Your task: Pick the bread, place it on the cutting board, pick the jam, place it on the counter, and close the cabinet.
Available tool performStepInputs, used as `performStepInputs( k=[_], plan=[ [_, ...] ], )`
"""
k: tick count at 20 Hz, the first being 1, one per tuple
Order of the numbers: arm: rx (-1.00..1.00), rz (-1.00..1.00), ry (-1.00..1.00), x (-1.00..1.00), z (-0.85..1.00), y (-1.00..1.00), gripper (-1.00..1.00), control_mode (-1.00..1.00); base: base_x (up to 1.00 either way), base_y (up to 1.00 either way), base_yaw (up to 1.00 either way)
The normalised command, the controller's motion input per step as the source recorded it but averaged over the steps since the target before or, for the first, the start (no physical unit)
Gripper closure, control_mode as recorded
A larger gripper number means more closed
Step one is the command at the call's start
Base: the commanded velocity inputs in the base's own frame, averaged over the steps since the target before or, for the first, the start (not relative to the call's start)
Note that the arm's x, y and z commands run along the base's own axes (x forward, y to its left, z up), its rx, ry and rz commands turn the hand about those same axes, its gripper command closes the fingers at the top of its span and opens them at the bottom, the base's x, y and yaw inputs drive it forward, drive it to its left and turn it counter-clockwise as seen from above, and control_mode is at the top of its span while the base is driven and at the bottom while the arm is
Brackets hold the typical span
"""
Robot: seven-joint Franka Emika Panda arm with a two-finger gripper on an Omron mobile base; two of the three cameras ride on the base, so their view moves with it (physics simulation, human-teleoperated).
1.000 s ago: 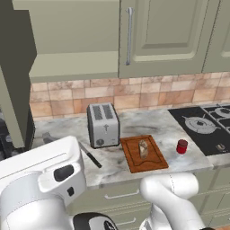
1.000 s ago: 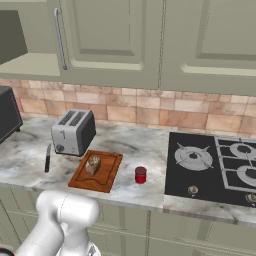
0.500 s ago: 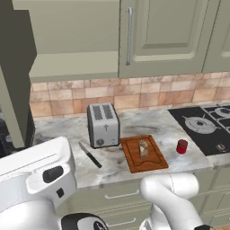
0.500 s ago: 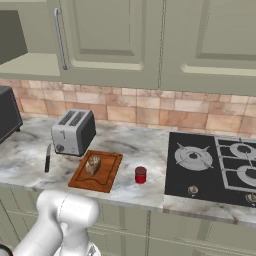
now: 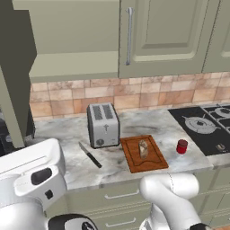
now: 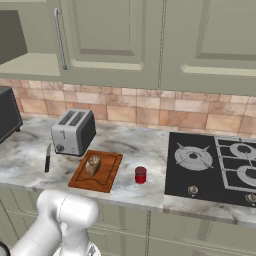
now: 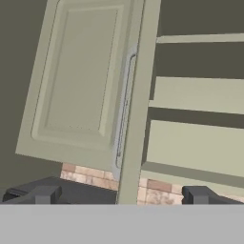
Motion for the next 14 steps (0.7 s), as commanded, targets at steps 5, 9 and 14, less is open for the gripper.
performStepInputs(
  k=[5, 9, 14],
  plan=[
    [0.0, -0.02, 0.0, 0.02, -0.06, 0.14, -1.0, -1.0, 0.0, 0.0, 0.0],
    [0.0, -0.03, 0.0, 0.04, -0.05, 0.12, -1.0, -1.0, 0.0, 0.0, 0.0],
    [0.0, -0.06, 0.0, 0.11, -0.03, 0.12, -1.0, -1.0, 0.0, 0.0, 0.0]
  ],
)
